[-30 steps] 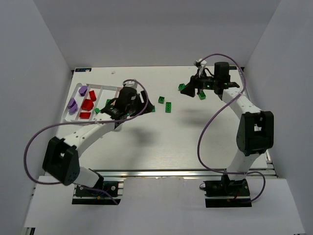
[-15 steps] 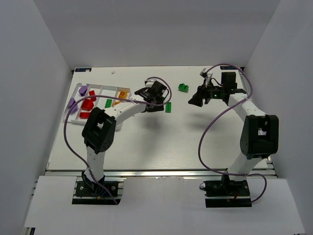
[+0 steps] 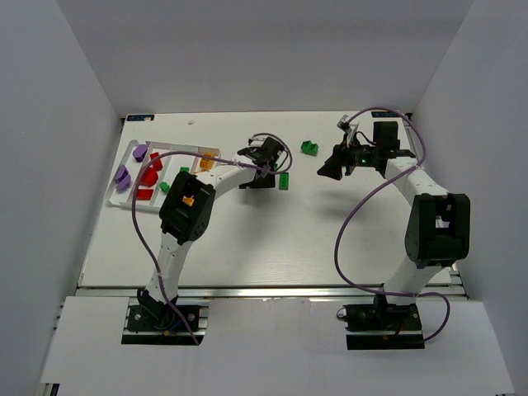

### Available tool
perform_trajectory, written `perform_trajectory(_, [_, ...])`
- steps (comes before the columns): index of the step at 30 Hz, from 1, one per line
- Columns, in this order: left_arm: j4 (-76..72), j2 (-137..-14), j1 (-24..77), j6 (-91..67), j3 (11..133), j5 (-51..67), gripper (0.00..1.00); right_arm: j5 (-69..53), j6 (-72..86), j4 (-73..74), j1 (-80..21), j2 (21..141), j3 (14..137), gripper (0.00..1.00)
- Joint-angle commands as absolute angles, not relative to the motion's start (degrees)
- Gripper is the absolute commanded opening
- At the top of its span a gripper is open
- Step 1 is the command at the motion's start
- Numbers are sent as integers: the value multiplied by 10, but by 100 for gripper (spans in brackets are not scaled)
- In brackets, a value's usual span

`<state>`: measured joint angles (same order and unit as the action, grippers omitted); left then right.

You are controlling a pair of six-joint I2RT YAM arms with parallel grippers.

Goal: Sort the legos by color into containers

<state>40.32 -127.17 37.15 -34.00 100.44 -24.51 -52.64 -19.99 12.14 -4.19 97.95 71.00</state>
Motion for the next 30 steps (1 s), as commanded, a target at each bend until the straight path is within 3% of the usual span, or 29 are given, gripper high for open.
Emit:
perform_trajectory(1, [407, -1269, 352, -337, 1037, -243, 76, -530, -200, 119, -40, 966, 709, 65])
perform_trajectory(20, [360, -1282, 335, -342, 1014, -184, 60, -528, -193, 124, -40, 984, 726, 64])
perform_trajectory(26, [353, -1277, 329, -342, 1012, -176, 33, -528, -193, 126, -40, 982, 726, 62])
perform_trajectory(30, [337, -1243, 328, -340, 1000, -162, 18, -531, -190, 126, -40, 982, 729, 53])
